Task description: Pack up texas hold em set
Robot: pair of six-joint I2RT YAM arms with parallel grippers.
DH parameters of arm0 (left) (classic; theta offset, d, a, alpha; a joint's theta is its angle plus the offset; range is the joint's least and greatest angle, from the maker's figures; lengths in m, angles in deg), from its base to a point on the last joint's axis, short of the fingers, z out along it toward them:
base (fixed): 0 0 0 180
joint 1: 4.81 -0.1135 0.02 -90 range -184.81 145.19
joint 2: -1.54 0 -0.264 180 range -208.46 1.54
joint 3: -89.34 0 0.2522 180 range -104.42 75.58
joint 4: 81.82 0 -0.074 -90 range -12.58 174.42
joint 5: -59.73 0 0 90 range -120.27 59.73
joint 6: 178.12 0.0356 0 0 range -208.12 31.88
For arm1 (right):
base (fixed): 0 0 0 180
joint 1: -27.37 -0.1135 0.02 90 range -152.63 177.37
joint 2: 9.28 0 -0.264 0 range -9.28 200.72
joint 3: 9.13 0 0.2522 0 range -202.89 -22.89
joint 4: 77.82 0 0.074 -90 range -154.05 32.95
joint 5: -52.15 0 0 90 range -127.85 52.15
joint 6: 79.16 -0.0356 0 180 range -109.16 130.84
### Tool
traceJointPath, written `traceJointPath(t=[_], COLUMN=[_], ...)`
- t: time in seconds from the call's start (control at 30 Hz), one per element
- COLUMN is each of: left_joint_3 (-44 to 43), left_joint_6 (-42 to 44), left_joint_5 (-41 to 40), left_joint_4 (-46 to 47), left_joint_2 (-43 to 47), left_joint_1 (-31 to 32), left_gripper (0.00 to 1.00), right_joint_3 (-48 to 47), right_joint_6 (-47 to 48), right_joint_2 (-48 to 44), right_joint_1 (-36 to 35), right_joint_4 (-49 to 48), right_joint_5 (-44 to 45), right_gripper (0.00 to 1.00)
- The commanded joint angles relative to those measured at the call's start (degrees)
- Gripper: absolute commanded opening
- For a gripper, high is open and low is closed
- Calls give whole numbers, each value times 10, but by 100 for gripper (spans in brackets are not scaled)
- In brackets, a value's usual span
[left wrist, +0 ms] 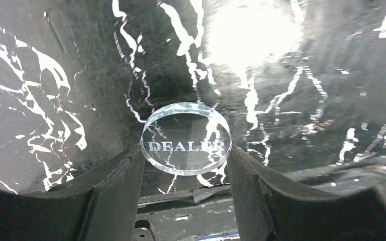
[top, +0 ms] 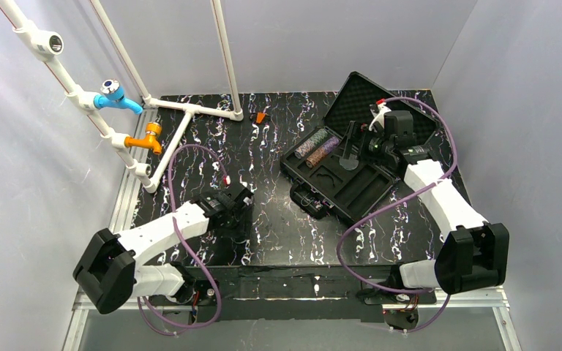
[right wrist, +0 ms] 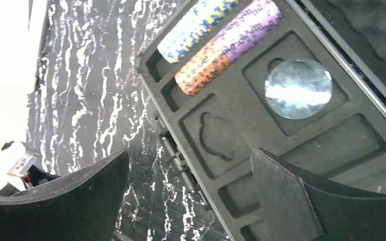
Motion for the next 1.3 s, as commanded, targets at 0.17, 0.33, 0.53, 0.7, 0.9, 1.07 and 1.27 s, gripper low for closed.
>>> traceJointPath(t=[0.17, 0.33, 0.53, 0.7, 0.9, 1.07, 1.27], left_joint_3=[-104, -150, -165, -158, -156, -139, -122], left_joint_6=[95, 146, 202, 231, 262, 270, 269], left_joint_5=[41, 66, 74, 93, 102, 116, 123], left_joint_4=[-21, -22, -3, 30, 51, 70, 81], left_joint_2=[47, 50, 45, 48, 50, 63, 77], left_joint_1=[3, 4, 3, 3, 3, 3, 3], left_gripper=[17, 1, 0, 0, 0, 0, 0], right_joint_3=[-60, -107, -141, -162, -190, -218, -245], right_joint_6=[-53, -58, -75, -69, -59, -47, -46], right_joint_2=[38, 59, 87, 117, 157, 185, 215], right_joint_1=[-11, -31, -76, -115, -148, -184, -228], right_joint_4=[-9, 39, 54, 66, 81, 99, 110], right_joint_5=[-132, -143, -159, -162, -188, -194, -191], right_gripper=[98, 97, 96, 93, 90, 88, 84])
